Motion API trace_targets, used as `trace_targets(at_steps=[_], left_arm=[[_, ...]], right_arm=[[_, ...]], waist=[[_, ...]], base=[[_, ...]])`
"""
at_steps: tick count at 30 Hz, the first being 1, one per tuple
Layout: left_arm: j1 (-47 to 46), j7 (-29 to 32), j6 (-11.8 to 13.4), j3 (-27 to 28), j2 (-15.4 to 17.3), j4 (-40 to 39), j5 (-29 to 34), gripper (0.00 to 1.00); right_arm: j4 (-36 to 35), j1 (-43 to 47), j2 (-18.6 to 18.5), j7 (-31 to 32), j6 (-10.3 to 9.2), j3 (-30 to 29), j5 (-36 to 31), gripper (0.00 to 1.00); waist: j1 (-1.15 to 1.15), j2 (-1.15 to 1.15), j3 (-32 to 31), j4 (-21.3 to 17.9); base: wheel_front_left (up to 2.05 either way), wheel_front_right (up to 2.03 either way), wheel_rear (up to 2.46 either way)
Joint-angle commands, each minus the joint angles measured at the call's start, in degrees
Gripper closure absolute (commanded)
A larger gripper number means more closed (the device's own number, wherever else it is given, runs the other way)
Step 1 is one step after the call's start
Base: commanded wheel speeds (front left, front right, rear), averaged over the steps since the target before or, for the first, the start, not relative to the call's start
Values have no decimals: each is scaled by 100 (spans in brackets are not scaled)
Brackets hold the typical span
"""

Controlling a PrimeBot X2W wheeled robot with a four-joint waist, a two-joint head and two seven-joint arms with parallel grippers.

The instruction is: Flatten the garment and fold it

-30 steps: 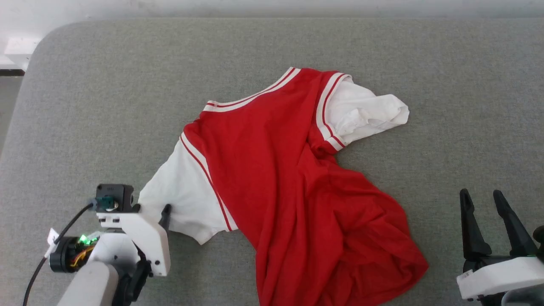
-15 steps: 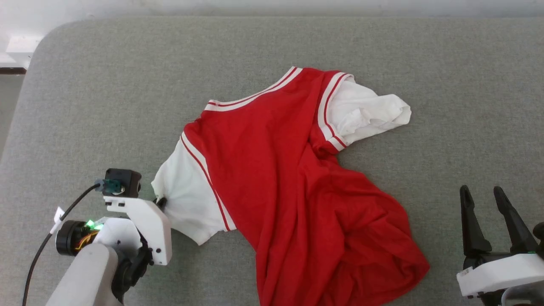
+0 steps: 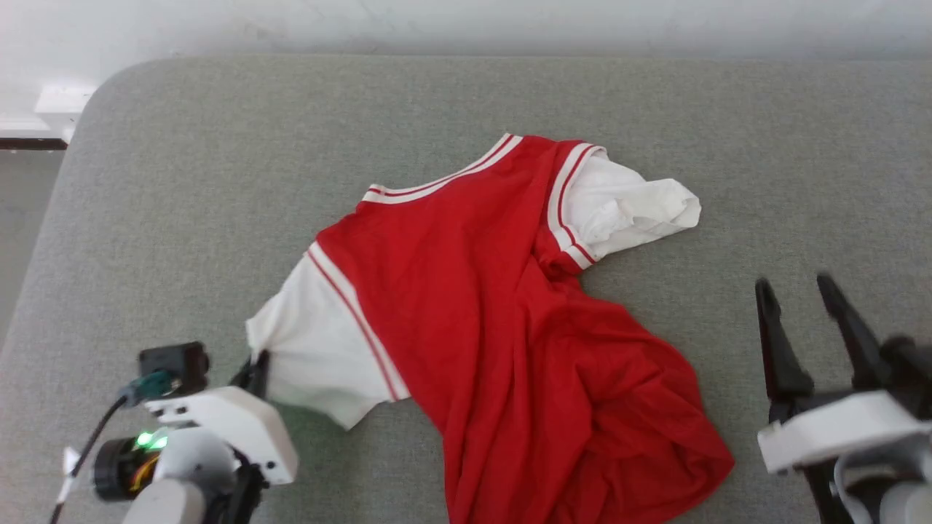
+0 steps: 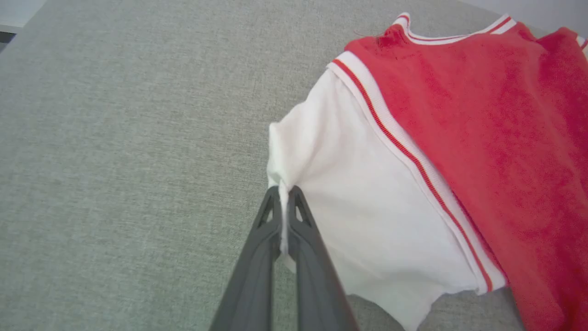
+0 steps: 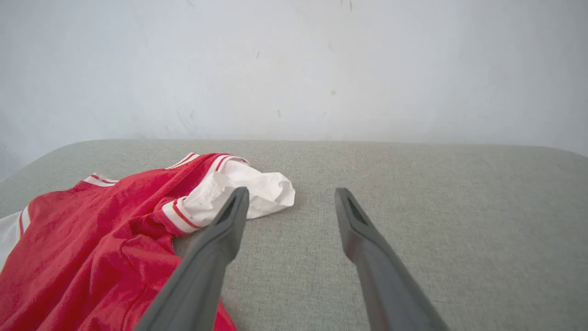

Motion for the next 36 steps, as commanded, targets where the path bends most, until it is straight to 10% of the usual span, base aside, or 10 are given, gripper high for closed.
trace_targets(at_steps=[1, 11, 26, 36], left_arm=[[192, -43, 171, 148, 80, -199, 18, 100], [788, -81, 502, 565, 263, -1058, -61, 100], [141, 11, 237, -4, 95, -1418, 17, 100], [-244, -55, 70, -238, -4, -1238, 31, 100]], right_arm=[[-156, -285, 9, 120, -4, 52, -176, 0], [-438, -1103, -168, 1083, -4, 80, -222, 0], [1115, -3715, -594, 4781, -4, 270, -30, 0], [1897, -4375, -526, 5401, -4, 175, -251, 0]], waist=[[-1, 0, -9, 42], [-1, 0, 90, 266], [-1, 0, 932, 477], [-1, 0, 1385, 825]], base=[[0, 0, 0], [0, 0, 0], [0, 0, 0], [0, 0, 0]])
